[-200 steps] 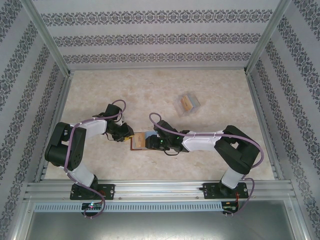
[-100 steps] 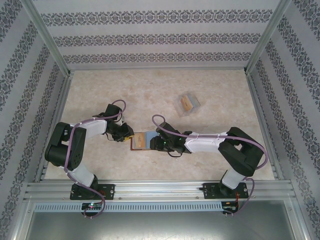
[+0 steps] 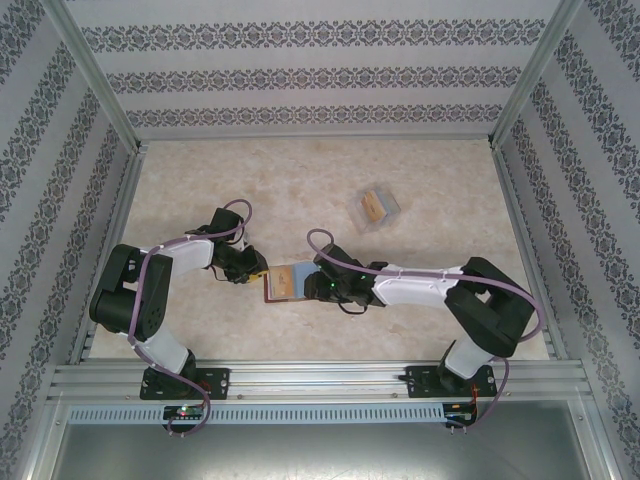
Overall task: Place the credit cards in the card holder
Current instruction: Flip over the card slot in the card holder.
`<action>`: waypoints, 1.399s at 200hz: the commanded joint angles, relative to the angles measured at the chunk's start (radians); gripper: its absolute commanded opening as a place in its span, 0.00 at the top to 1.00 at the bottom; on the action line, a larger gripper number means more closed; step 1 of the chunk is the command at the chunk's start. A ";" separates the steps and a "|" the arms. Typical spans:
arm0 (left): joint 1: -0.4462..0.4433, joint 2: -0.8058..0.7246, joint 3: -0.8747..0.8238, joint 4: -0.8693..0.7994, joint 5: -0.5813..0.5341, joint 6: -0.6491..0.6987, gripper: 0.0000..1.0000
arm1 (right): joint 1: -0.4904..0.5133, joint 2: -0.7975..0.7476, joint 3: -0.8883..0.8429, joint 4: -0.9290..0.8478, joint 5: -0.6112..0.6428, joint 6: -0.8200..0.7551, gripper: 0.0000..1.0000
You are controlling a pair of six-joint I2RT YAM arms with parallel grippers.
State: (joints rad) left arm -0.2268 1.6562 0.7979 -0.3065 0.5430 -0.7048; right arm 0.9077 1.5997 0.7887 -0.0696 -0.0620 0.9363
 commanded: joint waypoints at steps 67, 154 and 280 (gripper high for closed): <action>-0.034 0.080 -0.028 0.121 0.033 0.009 0.75 | 0.003 0.058 0.044 0.023 -0.030 -0.047 0.56; -0.033 0.091 -0.022 0.119 0.038 0.014 0.75 | 0.003 0.102 0.063 0.024 -0.055 -0.040 0.64; -0.033 0.095 -0.025 0.122 0.038 0.014 0.76 | 0.000 0.063 0.044 0.130 -0.077 -0.047 0.62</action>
State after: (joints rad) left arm -0.2268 1.6608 0.7982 -0.3065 0.5434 -0.7048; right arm 0.9077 1.6840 0.8383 -0.0174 -0.1146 0.8848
